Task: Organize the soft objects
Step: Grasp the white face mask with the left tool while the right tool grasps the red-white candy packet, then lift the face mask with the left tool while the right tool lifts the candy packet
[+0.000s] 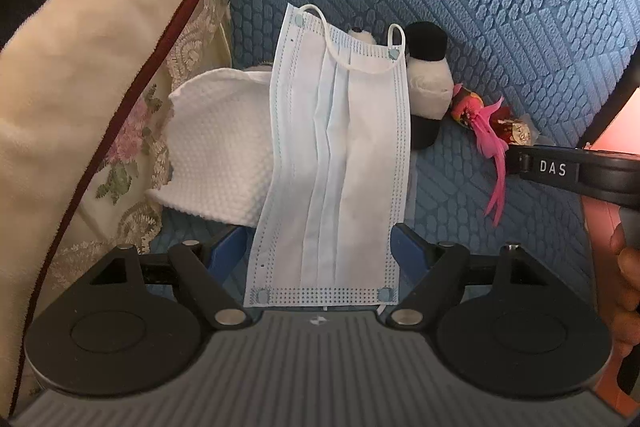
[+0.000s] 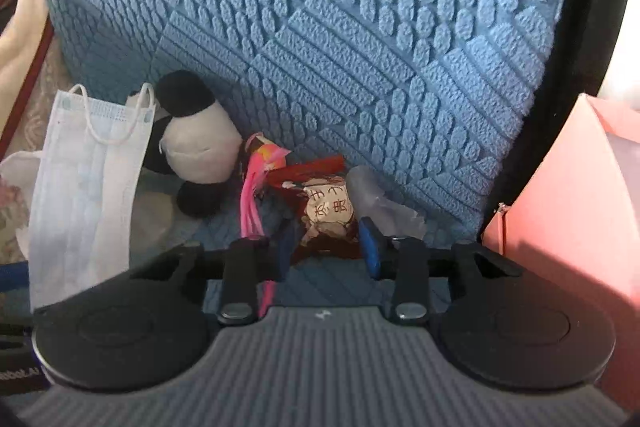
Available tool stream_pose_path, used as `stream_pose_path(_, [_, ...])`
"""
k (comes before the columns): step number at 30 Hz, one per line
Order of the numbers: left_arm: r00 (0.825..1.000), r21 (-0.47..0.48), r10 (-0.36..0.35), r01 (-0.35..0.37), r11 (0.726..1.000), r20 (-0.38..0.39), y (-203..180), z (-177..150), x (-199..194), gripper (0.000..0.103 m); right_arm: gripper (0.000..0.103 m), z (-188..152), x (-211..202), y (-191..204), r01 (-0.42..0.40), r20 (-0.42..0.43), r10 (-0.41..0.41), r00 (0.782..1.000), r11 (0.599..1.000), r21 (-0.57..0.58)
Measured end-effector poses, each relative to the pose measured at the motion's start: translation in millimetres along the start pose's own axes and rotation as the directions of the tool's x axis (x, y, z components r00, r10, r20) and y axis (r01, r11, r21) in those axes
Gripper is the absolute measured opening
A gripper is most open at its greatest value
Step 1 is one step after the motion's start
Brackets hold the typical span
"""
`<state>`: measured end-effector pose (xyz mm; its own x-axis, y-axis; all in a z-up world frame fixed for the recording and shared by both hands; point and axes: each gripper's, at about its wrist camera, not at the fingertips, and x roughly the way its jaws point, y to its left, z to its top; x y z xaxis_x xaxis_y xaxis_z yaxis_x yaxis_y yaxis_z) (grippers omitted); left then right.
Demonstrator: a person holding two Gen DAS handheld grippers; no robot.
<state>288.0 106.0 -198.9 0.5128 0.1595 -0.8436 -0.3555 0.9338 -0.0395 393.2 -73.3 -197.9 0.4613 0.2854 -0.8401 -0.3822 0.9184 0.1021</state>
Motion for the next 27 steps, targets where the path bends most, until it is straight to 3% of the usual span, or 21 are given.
stream_pose_path(7, [0.997,0.116,-0.020,0.011,0.993,0.078,-19,-4,-9,0.067,0.027,1,-11,7,0.002,0.023,-0.002,1.000,1.000,-0.004])
stream_pose_path(15, [0.992,0.271,0.023,-0.055,0.961,0.121,-44,-14,-7,0.050,0.027,-3,-36,5,-0.005,0.035,0.006,0.999,1.000,-0.025])
stream_pose_path(20, [0.992,0.330,0.061,-0.095,0.939,0.111,-52,-19,5,0.047,0.026,-12,-57,10,-0.009,0.051,0.011,0.999,0.999,-0.037])
stream_pose_path(22, [0.993,0.331,0.067,-0.094,0.939,0.094,-54,-20,9,0.040,0.026,-16,-63,16,-0.020,0.046,0.022,0.999,0.999,-0.045])
stream_pose_path(24, [0.993,0.322,0.073,-0.098,0.942,0.090,-55,-20,11,0.014,0.026,-19,-67,17,-0.031,0.040,0.033,0.999,0.998,-0.058])
stream_pose_path(27, [0.992,0.293,0.080,-0.105,0.950,0.094,-53,-20,7,0.006,0.026,-20,-66,21,-0.044,0.023,0.045,0.999,0.997,-0.065])
